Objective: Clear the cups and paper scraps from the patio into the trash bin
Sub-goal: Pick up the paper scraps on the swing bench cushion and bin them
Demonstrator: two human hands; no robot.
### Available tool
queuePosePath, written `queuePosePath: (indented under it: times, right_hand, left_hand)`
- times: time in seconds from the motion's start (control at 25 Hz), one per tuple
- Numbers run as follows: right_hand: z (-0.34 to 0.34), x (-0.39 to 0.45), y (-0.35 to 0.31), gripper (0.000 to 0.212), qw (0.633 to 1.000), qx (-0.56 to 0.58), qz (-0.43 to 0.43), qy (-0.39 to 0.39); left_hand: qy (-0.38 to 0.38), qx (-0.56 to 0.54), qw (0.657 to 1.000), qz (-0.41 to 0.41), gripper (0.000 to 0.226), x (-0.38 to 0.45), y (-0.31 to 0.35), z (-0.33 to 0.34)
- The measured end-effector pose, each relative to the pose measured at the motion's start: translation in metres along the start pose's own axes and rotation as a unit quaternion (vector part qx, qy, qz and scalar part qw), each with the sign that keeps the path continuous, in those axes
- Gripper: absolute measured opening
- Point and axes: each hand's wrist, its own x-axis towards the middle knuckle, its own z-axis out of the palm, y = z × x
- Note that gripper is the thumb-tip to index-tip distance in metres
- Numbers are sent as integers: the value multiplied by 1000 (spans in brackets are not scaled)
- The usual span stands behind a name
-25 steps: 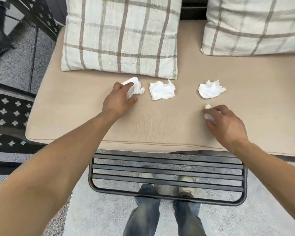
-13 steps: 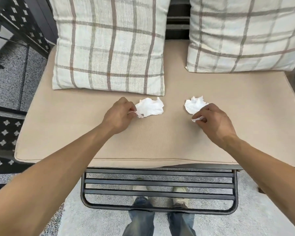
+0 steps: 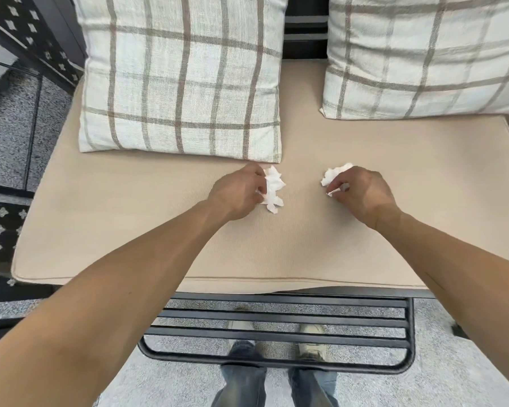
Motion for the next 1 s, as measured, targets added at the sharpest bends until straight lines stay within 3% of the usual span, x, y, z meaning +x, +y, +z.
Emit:
queuePosePath:
  times: [0.12, 0.32, 0.44, 0.56, 0.76, 1.0]
  right_hand:
    - [1, -1, 3, 16, 1000, -6, 6, 5]
    - [0, -17, 5, 11, 999, -23, 42, -5]
    - [-7, -39, 11, 24, 997, -27, 66, -27]
    - [-24, -59, 16, 19, 996, -43, 73, -41]
    - [-80, -94, -7, 17, 999, -28, 20, 21]
    - [-167, -184, -49, 21, 992, 28, -30, 117]
  left_hand:
    - [40, -14, 999, -20, 14, -2, 0, 8]
    - [47, 1, 998, -48, 18, -9, 8, 10]
    - [26, -6, 997, -67, 30, -25, 18, 9]
    - [2, -3, 997, -82, 27, -46, 27, 0]
    - [87, -35, 993, -64, 24, -84, 62, -44]
    - [165, -120, 979, 15, 22, -138, 153, -121]
